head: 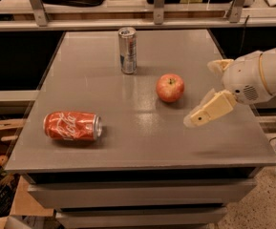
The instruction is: Move apple near coke can
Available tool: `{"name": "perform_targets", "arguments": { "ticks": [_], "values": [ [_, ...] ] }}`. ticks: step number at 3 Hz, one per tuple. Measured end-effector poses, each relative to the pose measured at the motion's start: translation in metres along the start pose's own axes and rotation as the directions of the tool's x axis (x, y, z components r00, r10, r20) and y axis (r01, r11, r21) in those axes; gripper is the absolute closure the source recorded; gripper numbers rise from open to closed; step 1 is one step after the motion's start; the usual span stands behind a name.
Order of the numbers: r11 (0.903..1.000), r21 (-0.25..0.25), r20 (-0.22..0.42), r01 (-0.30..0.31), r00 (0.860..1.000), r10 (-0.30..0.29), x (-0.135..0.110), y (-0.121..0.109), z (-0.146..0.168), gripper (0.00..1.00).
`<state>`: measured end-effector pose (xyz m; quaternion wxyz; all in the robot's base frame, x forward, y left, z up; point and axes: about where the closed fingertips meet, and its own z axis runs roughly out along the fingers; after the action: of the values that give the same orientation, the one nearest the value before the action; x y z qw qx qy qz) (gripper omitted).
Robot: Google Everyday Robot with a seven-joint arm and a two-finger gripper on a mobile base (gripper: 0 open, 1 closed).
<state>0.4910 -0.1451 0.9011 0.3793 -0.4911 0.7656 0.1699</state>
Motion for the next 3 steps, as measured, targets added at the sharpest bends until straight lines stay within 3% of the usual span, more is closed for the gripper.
{"name": "perform_targets", "arguments": {
  "ticks": [1,2,3],
  "values": [
    [0.9987,-0.043,0.128,-0.026,0.991,0.031,0.0018,-0.0048,0.0243,0.00],
    [0.9988,-0.042,0.126,-0.025,0.992,0.031,0.0015,-0.0046,0.0241,0.00],
    [0.9984,-0.057,0.177,0.002,0.984,0.008,-0.0021,-0.0102,0.0295,0.00]
  ]
}}
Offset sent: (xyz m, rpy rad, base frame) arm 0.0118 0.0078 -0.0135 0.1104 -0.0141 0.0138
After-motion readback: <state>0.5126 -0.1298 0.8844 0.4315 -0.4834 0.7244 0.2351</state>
